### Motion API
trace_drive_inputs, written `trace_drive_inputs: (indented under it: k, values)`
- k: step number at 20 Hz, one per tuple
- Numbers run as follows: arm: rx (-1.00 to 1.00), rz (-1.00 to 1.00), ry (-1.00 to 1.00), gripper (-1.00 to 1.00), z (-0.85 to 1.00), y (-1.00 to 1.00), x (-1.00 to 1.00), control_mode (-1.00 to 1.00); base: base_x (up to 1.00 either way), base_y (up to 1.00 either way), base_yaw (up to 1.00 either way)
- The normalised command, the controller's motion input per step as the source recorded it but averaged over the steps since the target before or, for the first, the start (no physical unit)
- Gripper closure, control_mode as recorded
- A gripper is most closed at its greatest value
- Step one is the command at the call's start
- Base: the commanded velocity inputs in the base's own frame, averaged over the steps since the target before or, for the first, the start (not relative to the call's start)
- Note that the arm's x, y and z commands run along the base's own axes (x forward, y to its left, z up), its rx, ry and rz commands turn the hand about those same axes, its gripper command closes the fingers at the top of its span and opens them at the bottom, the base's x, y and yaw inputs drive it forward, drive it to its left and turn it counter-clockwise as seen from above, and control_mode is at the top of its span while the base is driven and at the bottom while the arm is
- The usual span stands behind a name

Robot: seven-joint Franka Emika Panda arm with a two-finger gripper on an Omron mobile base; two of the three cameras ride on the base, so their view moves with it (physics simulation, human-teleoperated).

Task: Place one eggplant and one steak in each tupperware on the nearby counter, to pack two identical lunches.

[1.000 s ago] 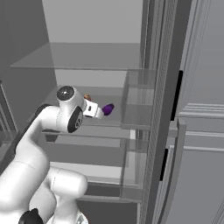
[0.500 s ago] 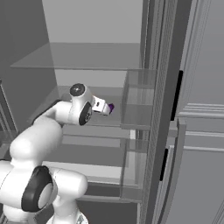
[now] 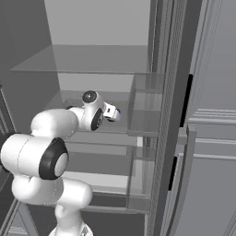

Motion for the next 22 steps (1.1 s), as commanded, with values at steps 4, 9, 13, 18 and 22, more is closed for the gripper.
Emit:
trace_drive_inputs:
  k: [4, 9, 13, 18, 22]
  values:
    - [0.0, -0.02, 0.0, -1.0, -0.28, -0.17, 0.54, -1.0, 0.0, 0.0, 0.0]
    - [0.0, -0.02, 0.01, -1.0, -0.31, -0.05, 0.54, -1.0, 0.0, 0.0, 0.0]
    - [0.0, -0.02, 0.06, -1.0, -0.28, 0.0, 0.64, -1.0, 0.0, 0.0, 0.0]
    - [0.0, -0.05, 0.11, 1.0, -0.5, -0.02, 0.18, -1.0, 0.0, 0.0, 0.0]
    - [0.0, -0.11, 0.29, 1.0, -1.0, 0.08, -0.16, -1.0, 0.0, 0.0, 0.0]
